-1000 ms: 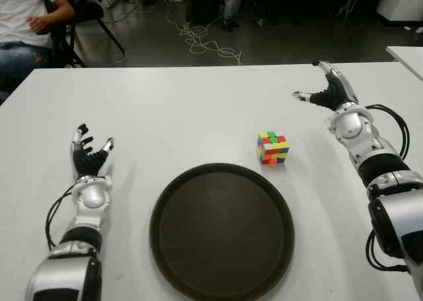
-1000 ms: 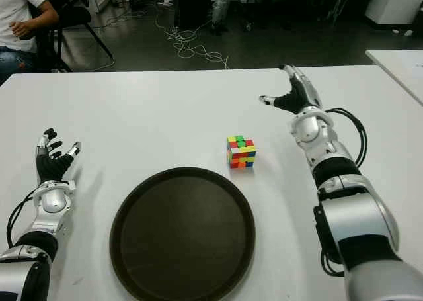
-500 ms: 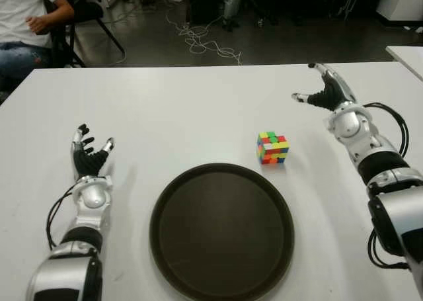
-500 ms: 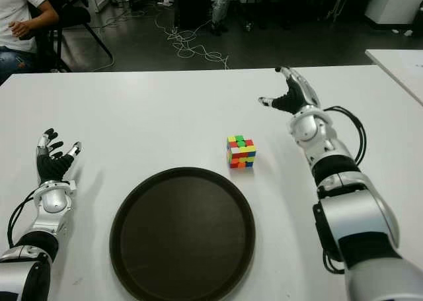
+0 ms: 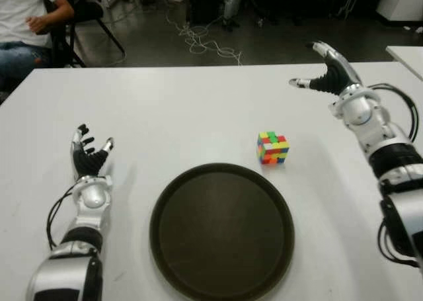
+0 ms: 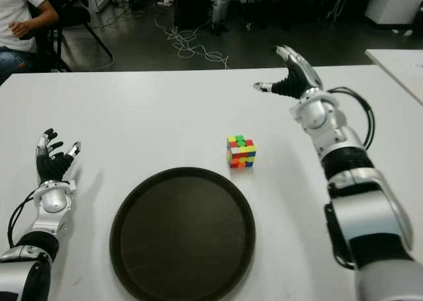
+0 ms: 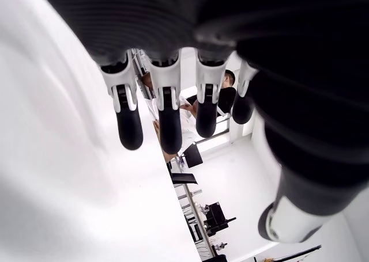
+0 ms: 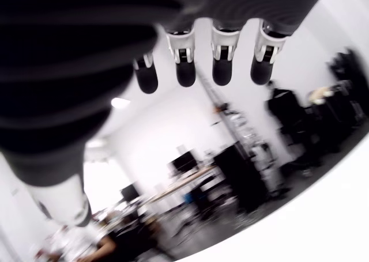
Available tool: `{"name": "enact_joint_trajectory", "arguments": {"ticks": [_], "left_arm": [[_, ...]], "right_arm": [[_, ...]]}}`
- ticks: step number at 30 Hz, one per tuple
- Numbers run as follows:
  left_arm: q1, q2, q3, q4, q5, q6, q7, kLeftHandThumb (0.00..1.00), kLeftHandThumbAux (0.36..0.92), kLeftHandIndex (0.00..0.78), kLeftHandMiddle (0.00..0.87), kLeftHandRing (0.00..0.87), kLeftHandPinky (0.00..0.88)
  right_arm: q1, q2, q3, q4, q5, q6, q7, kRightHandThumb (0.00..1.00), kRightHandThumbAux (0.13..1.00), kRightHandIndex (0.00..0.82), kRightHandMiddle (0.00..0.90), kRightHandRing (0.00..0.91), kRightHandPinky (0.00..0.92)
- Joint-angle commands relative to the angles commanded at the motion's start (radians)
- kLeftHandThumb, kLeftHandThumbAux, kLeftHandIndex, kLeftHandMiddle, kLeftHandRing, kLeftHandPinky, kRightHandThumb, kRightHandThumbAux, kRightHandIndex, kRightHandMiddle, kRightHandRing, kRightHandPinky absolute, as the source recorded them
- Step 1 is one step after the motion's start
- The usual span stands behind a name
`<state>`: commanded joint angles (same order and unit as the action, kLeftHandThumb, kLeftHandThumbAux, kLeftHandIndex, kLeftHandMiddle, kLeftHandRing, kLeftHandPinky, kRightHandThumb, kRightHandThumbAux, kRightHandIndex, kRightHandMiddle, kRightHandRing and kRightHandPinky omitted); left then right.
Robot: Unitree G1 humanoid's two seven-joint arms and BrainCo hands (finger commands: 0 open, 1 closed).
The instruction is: Pick up the Rubik's Cube and put it in the plate
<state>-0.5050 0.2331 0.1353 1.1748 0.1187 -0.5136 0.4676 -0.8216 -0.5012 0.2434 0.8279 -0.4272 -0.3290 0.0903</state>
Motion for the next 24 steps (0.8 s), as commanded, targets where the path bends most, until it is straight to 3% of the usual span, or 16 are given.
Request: {"name": "enact_joint_trajectory", "arguments": {"ticks": [11, 24], "left_arm": [[-0.001, -0.001, -0.006, -0.003, 0.009, 0.018, 0.01, 0.267, 0.723, 0.09, 0.148, 0.154, 0.164], [-0.001, -0.003, -0.014, -0.008, 0.012, 0.026, 0.02, 0.307, 0.728, 0.091, 0.147, 0.151, 0.168]], "right_arm": [[0.052, -0.064, 0.009, -0.172, -0.009, 0.018, 0.156, 0.113, 0.615, 0.0, 0.0, 0.0, 0.0], [0.116, -0.075, -0.031, -0.301, 0.048, 0.021, 0.238, 0.163, 0.629, 0.0, 0.0, 0.0, 0.0]]}}
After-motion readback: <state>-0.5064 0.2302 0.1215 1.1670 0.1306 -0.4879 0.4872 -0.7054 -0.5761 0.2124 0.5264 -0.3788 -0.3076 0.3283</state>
